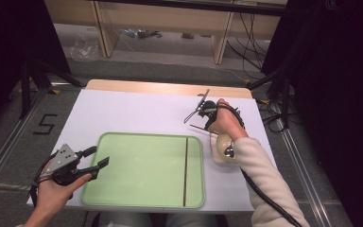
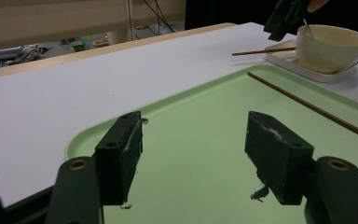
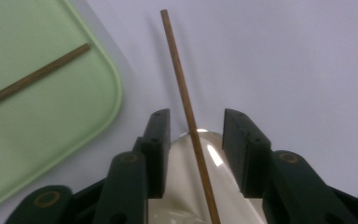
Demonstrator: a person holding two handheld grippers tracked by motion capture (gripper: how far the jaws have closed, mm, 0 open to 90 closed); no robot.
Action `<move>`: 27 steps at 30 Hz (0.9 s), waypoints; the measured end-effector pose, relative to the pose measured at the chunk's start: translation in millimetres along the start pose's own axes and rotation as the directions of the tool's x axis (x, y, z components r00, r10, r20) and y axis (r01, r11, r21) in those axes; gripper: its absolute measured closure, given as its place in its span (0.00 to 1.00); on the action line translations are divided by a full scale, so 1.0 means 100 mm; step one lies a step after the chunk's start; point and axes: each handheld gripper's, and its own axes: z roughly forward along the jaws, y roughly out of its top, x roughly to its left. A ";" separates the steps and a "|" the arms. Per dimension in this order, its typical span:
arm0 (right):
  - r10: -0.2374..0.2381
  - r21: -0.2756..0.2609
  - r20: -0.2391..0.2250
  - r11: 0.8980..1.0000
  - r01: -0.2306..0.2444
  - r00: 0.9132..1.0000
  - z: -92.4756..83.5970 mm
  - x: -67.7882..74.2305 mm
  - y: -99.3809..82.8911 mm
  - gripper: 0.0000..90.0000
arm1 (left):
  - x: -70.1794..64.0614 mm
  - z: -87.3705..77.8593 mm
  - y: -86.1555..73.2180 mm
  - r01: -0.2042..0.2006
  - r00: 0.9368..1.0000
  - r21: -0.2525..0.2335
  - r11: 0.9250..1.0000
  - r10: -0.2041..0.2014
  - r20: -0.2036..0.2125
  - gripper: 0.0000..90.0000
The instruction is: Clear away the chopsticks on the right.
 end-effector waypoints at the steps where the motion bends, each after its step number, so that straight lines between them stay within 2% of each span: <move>1: -0.016 0.020 -0.002 1.000 0.016 1.000 0.03 -0.01 0.02 0.73 | 0.00 0.00 0.00 -0.005 1.000 0.000 1.000 0.005 0.003 0.41; 3: -0.034 0.050 0.005 0.998 0.033 0.999 0.08 0.00 0.05 0.75 | 0.00 0.01 0.00 -0.006 1.000 0.001 1.000 0.006 0.005 0.41; 4: -0.057 0.045 0.003 0.997 0.057 0.998 0.12 -0.01 0.06 0.75 | 0.00 0.01 -0.01 -0.003 1.000 0.000 1.000 0.003 0.005 0.41; 5: -0.057 0.045 -0.004 0.997 0.058 0.998 0.15 -0.01 0.07 0.75 | 0.00 0.01 -0.01 0.011 1.000 0.001 1.000 -0.011 0.002 0.41; 7: -0.052 0.069 -0.002 0.996 0.052 0.999 0.21 -0.01 0.07 0.76 | 0.00 0.01 -0.01 0.012 1.000 0.003 1.000 -0.012 0.002 0.41; 8: -0.040 0.073 -0.009 0.997 0.040 0.999 0.22 -0.01 0.08 0.77 | 0.00 0.01 -0.01 0.005 1.000 0.002 1.000 -0.005 0.003 0.41; 9: -0.058 0.066 0.001 0.996 0.058 0.998 0.25 -0.04 0.07 0.77 | 0.02 0.02 -0.01 -0.019 1.000 -0.008 1.000 0.019 0.013 0.41; 10: -0.055 0.068 -0.003 0.996 0.055 0.999 0.26 -0.05 0.07 0.78 | 0.02 0.02 -0.01 -0.019 1.000 -0.004 1.000 0.019 0.014 0.41; 11: -0.031 0.077 -0.009 0.997 0.032 0.999 0.27 -0.05 0.07 0.78 | 0.02 0.02 -0.01 -0.020 1.000 -0.006 1.000 0.020 0.016 0.41; 12: -0.042 0.078 0.002 0.996 0.042 0.999 0.28 -0.07 0.07 0.79 | 0.02 0.02 -0.01 -0.019 1.000 -0.006 1.000 0.019 0.017 0.41; 13: -0.027 0.075 0.000 0.997 0.027 1.000 0.28 -0.07 0.07 0.80 | 0.02 0.02 -0.01 -0.017 1.000 -0.004 1.000 0.017 0.015 0.41; 14: -0.031 0.069 -0.002 0.997 0.031 1.000 0.28 -0.07 0.07 0.80 | 0.01 0.01 -0.01 -0.007 1.000 0.006 1.000 0.007 0.006 0.41; 15: -0.030 0.075 -0.014 0.997 0.031 0.999 0.29 -0.08 0.07 0.80 | 0.02 0.02 -0.01 -0.019 1.000 -0.006 1.000 0.019 0.018 0.41; 16: -0.031 0.075 -0.013 0.997 0.032 0.999 0.29 -0.07 0.07 0.80 | 0.01 0.01 -0.01 -0.005 1.000 0.008 1.000 0.005 0.005 0.41; 20: -0.032 0.073 -0.011 0.997 0.033 0.999 0.32 -0.06 0.08 0.81 | 0.01 0.02 -0.01 -0.014 1.000 0.004 1.000 0.014 0.009 0.41; 21: -0.049 0.078 -0.003 0.996 0.049 0.999 0.32 -0.07 0.08 0.81 | 0.01 0.01 -0.01 -0.015 1.000 0.005 1.000 0.014 0.009 0.41; 23: -0.028 0.070 -0.018 0.997 0.029 0.999 0.34 -0.06 0.09 0.83 | 0.02 0.02 -0.01 -0.019 1.000 -0.006 1.000 0.019 0.017 0.41; 26: -0.038 0.088 -0.020 0.995 0.039 0.999 0.35 -0.05 0.10 0.86 | 0.01 0.01 -0.01 -0.008 1.000 0.007 1.000 0.008 0.007 0.41; 27: -0.070 0.088 -0.013 0.994 0.071 0.997 0.36 -0.07 0.10 0.87 | 0.02 0.02 -0.01 -0.016 1.000 0.004 1.000 0.015 0.010 0.41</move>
